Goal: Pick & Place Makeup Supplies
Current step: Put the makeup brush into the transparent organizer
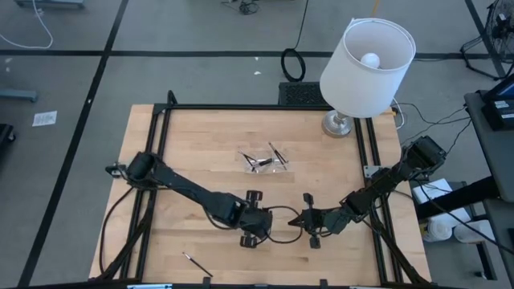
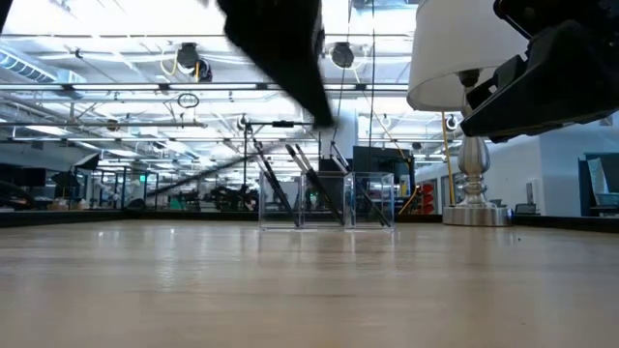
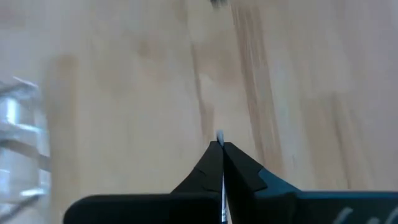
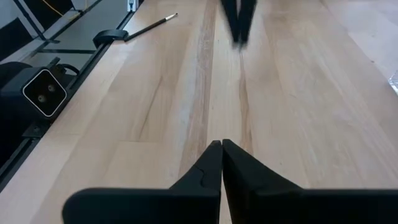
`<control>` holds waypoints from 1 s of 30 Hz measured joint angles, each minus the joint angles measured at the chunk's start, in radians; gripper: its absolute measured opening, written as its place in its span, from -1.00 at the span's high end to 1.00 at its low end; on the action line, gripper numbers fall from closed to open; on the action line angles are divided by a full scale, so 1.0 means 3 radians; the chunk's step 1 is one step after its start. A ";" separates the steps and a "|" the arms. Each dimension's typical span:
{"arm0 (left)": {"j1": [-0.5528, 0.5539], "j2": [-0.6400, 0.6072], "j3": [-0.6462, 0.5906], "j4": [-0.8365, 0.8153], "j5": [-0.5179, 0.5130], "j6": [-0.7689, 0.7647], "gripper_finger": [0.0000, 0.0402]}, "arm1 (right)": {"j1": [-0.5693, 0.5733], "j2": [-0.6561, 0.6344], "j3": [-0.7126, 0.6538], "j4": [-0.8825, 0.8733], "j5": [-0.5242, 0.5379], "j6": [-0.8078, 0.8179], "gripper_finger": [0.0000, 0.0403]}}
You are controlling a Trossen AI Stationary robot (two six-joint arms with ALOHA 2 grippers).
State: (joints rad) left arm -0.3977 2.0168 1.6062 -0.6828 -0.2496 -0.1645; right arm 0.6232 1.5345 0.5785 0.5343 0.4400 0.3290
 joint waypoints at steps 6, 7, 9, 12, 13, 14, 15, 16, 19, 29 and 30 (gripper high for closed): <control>-0.0004 -0.0402 0.0006 0.0168 -0.0235 0.0150 1.00 | 0.0001 0.0001 0.0000 0.0000 0.0000 -0.0003 1.00; -0.0004 -0.0484 0.0006 0.0243 -0.0259 0.0210 1.00 | 0.0001 0.0001 0.0000 0.0001 0.0000 -0.0003 1.00; -0.0001 -0.0658 0.0008 0.0475 -0.0322 0.0362 1.00 | 0.0001 0.0001 0.0000 0.0001 0.0000 -0.0003 1.00; 0.0012 -0.0920 0.0013 0.0667 -0.0404 0.0606 1.00 | 0.0001 0.0001 0.0000 0.0024 0.0000 -0.0002 1.00; 0.0020 -0.1001 0.0013 0.0704 -0.0413 0.0676 1.00 | 0.0001 0.0001 0.0000 0.0027 -0.0001 -0.0003 1.00; 0.0032 -0.1073 0.0013 0.0704 -0.0424 0.0753 1.00 | 0.0001 0.0000 0.0000 0.0030 0.0000 -0.0002 1.00; 0.0041 -0.1142 0.0013 0.0709 -0.0429 0.0839 1.00 | 0.0001 0.0001 0.0000 0.0037 0.0000 -0.0001 1.00; 0.0043 -0.1214 0.0013 0.0716 -0.0440 0.0916 1.00 | 0.0001 0.0001 0.0000 0.0045 0.0000 -0.0002 1.00; 0.0034 -0.1386 0.0013 0.0727 -0.0567 0.1112 1.00 | 0.0001 0.0001 0.0000 0.0047 0.0000 -0.0003 1.00; 0.0097 -0.1913 0.0015 0.0676 -0.0702 0.1573 1.00 | 0.0001 0.0000 0.0000 0.0035 0.0010 -0.0014 1.00; 0.0119 -0.1972 0.0015 0.0634 -0.0720 0.1584 1.00 | 0.0001 0.0001 0.0000 0.0035 0.0011 -0.0013 1.00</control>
State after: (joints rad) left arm -0.3619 1.4251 1.6108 -0.4924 -0.4655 0.3106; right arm 0.6235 1.5349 0.5785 0.5449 0.4433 0.3250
